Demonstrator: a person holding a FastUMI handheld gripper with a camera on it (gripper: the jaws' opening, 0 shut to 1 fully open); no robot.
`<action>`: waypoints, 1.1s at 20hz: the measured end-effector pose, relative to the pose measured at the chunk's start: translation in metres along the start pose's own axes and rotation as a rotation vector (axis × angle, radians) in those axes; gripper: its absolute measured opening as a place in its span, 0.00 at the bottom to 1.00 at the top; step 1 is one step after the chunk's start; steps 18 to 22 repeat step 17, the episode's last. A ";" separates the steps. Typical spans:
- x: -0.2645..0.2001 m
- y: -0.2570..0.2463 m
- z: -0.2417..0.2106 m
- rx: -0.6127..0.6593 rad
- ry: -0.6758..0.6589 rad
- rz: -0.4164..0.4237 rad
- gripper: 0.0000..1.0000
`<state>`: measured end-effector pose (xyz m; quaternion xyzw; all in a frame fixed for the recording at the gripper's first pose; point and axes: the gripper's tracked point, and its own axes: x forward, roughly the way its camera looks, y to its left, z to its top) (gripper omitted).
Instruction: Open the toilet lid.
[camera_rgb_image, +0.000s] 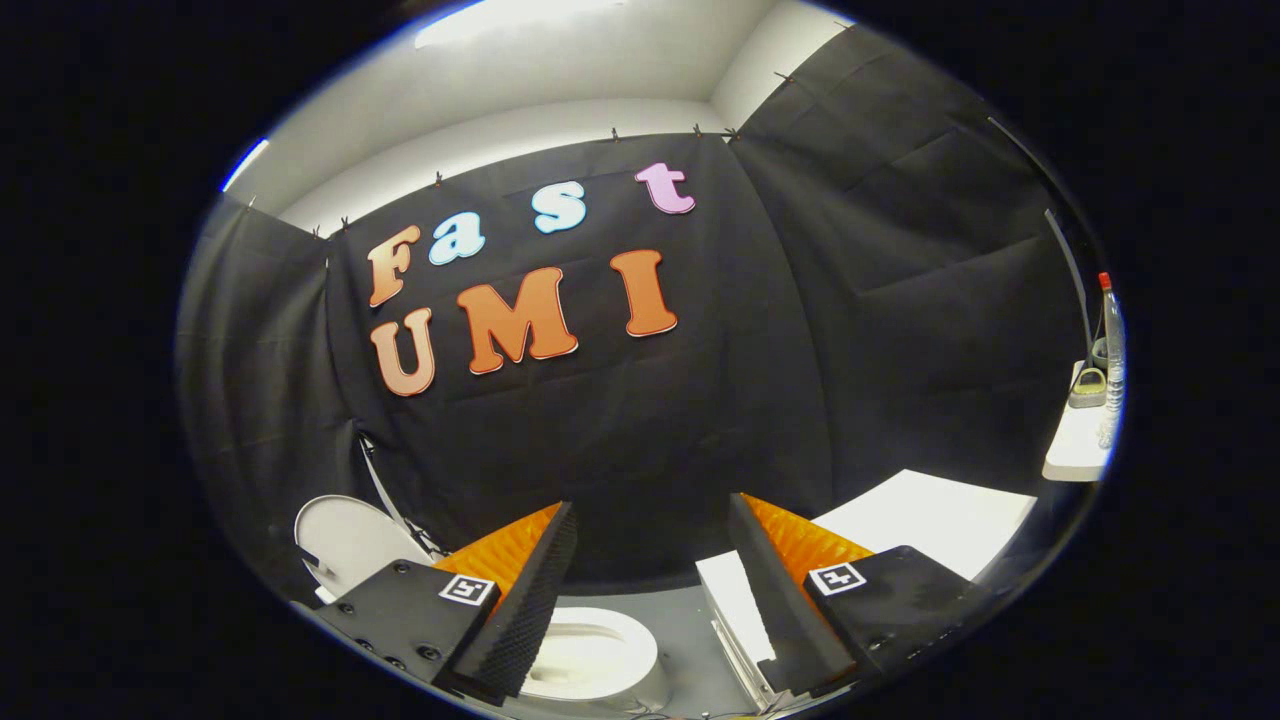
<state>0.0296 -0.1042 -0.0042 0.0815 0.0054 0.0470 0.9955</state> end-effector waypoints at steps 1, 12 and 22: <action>0.000 -0.001 -0.001 0.002 0.001 -0.001 0.98; -0.003 -0.001 0.003 0.002 -0.005 -0.006 0.98; -0.003 -0.002 0.003 0.011 -0.006 -0.013 0.98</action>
